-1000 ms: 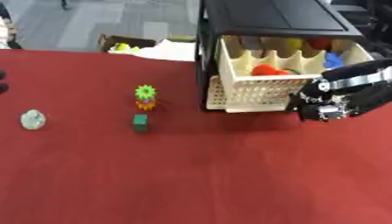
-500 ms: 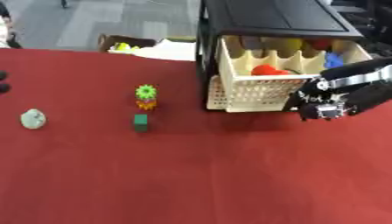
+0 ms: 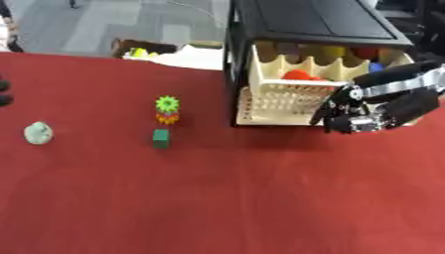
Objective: Pick up objects from table and place into drawer.
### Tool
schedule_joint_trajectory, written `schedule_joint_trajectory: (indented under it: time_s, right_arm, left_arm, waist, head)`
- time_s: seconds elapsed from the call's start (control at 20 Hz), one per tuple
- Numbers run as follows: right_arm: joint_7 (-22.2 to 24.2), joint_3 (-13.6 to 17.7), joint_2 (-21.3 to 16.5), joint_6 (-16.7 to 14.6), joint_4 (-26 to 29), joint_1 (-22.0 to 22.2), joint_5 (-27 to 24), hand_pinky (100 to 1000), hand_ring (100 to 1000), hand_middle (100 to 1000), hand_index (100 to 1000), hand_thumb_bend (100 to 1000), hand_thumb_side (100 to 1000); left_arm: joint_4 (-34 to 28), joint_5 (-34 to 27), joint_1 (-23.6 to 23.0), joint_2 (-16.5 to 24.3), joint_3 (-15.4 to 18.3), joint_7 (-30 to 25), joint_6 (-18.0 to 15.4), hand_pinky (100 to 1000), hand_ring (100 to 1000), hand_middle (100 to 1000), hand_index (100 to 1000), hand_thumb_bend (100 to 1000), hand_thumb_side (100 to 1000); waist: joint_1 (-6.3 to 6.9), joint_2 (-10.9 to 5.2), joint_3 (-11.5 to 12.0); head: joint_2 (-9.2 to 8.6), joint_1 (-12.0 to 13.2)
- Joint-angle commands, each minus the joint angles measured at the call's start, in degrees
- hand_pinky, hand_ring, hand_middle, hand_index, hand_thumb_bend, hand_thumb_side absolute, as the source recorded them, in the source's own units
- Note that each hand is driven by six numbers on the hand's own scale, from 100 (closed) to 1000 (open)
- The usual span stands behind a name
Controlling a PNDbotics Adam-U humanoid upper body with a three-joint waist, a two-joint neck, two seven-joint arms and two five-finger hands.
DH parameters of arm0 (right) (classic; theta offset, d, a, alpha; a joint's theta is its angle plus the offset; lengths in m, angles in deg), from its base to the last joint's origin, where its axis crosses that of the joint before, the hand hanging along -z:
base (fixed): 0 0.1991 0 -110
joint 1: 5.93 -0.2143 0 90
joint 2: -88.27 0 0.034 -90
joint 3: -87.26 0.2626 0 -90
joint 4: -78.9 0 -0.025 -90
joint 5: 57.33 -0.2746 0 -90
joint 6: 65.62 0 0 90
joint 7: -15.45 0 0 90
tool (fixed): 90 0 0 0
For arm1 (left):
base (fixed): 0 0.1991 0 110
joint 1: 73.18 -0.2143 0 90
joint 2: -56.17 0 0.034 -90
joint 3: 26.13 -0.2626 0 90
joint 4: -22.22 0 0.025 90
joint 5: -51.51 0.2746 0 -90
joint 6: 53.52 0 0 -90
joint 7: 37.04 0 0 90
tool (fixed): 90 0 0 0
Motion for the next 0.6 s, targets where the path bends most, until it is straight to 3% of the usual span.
schedule_joint_trajectory:
  time_s: [0.05, 0.6]
  right_arm:
    - [-0.1, 0.7, -0.8, -0.1, -1.0, -1.2, 0.7, 423, 626, 681, 909, 100, 1000]
    - [-0.1, 2.8, -2.4, -0.5, 1.1, 1.9, 0.2, 419, 623, 676, 907, 100, 1000]
  left_arm:
    - [-0.7, -0.1, 0.8, 0.2, 0.4, -0.1, 0.1, 715, 704, 632, 799, 100, 1000]
    - [-0.7, 0.0, 0.9, 0.0, 0.5, -0.3, 0.1, 713, 704, 632, 798, 100, 1000]
  waist:
    - [0.11, -0.95, 0.0]
    - [0.13, -0.48, 0.4]
  head:
    - [-0.83, -0.2]
    - [-1.63, -0.5]
